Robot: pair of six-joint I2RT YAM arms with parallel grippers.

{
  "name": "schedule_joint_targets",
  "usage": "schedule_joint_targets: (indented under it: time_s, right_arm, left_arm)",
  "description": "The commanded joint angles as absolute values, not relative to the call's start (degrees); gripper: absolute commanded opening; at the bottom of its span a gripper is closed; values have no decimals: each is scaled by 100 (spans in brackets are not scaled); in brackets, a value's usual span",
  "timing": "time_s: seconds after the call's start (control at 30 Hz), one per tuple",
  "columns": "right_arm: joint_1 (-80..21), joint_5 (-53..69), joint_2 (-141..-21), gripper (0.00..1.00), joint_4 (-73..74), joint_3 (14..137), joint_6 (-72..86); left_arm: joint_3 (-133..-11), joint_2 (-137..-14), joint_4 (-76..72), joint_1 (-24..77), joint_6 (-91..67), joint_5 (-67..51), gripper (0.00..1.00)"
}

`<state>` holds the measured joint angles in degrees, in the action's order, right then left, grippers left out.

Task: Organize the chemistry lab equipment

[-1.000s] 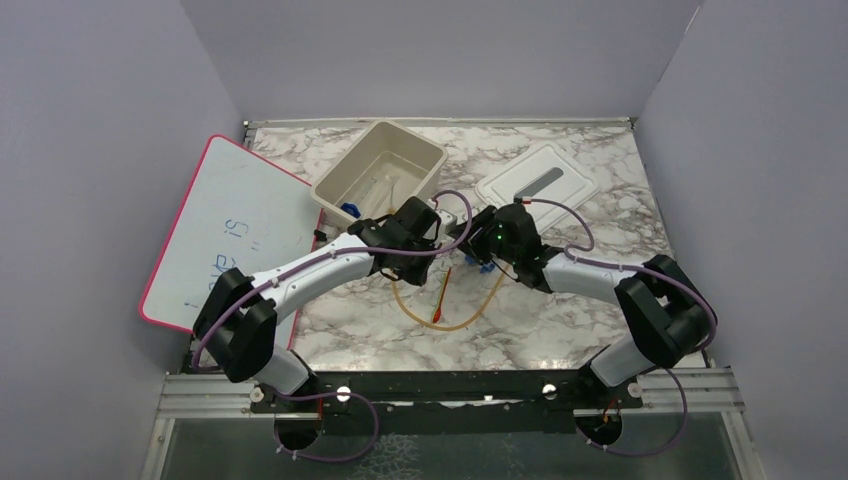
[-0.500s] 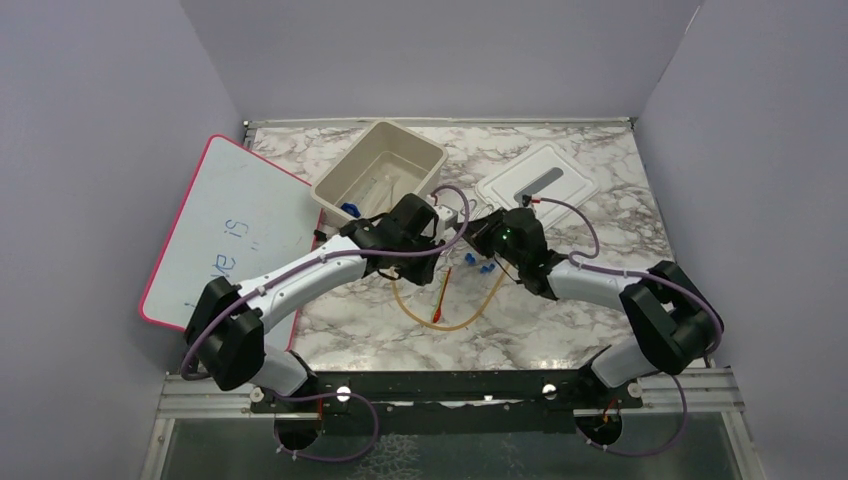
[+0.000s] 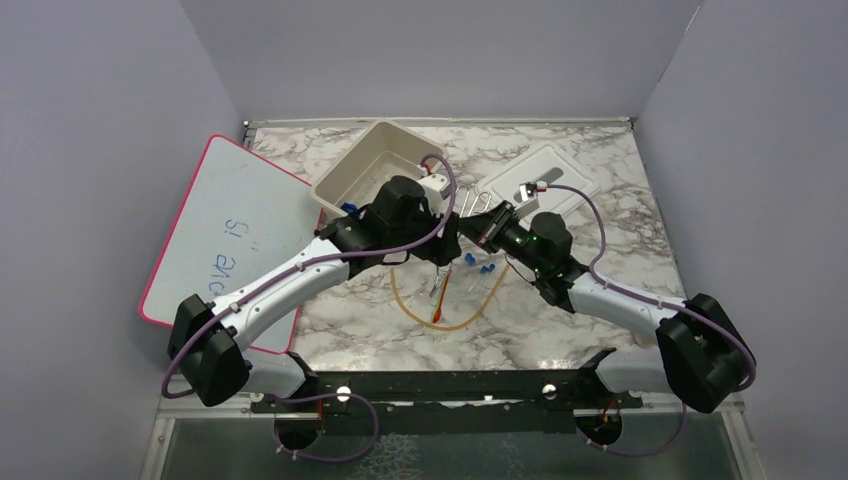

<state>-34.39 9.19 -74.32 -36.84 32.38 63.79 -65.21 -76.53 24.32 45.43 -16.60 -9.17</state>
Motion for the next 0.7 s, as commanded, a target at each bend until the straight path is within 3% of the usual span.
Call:
schedule_joint_targets:
  time_s: [0.0,0.2,0.5,0.67]
  right_arm:
    - [-3419,1483,-7151,1,-4147,3090,6245]
    - [-3422,1452,-7008,1,-4075,3068,6283]
    - [-3423,1416,-7183,1,-4289,3074,6537]
    - [-3427,1472,-7267,1,-4461,3065,6598]
  left_arm:
    - [-6644,-7699,1640,4544,-2044,-1358,63]
    - [-6644,-7863,1574,4544,-2074,-1551,39]
    - [-6484,-7952,1580,4544,-2037,-1767,35]
    - [-6459,-8047,1622,4544,-1977,-1606,22]
